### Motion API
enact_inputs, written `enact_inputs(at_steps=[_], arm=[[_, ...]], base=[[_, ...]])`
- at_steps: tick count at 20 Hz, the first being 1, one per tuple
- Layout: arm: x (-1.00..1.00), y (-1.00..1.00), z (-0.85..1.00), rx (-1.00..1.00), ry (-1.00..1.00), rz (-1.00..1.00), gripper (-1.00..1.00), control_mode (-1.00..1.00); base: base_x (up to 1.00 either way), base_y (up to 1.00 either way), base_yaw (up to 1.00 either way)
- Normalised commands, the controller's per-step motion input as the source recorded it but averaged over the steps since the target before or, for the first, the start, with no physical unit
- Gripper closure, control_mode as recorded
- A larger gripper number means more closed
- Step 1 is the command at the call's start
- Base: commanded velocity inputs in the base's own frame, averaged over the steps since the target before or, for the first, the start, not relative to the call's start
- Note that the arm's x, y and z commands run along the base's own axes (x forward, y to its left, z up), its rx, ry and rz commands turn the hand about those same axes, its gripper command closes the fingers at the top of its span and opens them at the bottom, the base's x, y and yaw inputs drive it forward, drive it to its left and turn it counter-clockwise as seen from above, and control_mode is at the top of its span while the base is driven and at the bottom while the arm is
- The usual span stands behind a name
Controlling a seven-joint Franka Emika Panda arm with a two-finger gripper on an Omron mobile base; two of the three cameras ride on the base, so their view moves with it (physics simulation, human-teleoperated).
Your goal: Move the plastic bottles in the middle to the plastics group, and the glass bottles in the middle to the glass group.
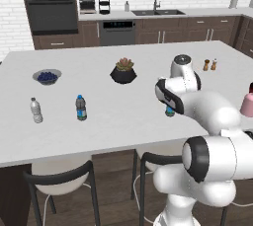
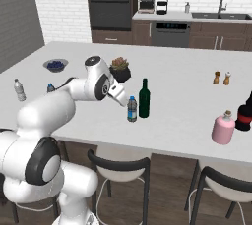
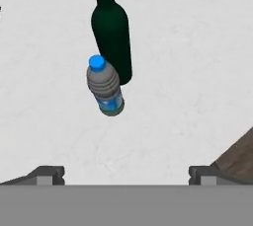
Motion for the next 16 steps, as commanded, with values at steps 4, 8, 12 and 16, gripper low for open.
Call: enact_inputs(at_steps=[4,8,12,16], arm=[[0.22,-0.26,-0.22,0.00,0.07,0.00,-1.00,-1.00],[0.19,-0.13,-0.28,0.00,0.01,0.00,-1.00,-1.00],[0.19,-0.14,-0.29,0.00,0.00,0.00,-1.00,-1.00],[0.32,-0.11,-0.18,0.00,0.02,0.00,-1.00,-1.00]], base=[[0.00,0.00,0.00],[0.00,0.00,0.00],[0.00,0.00,0.00],[0.00,0.00,0.00]])
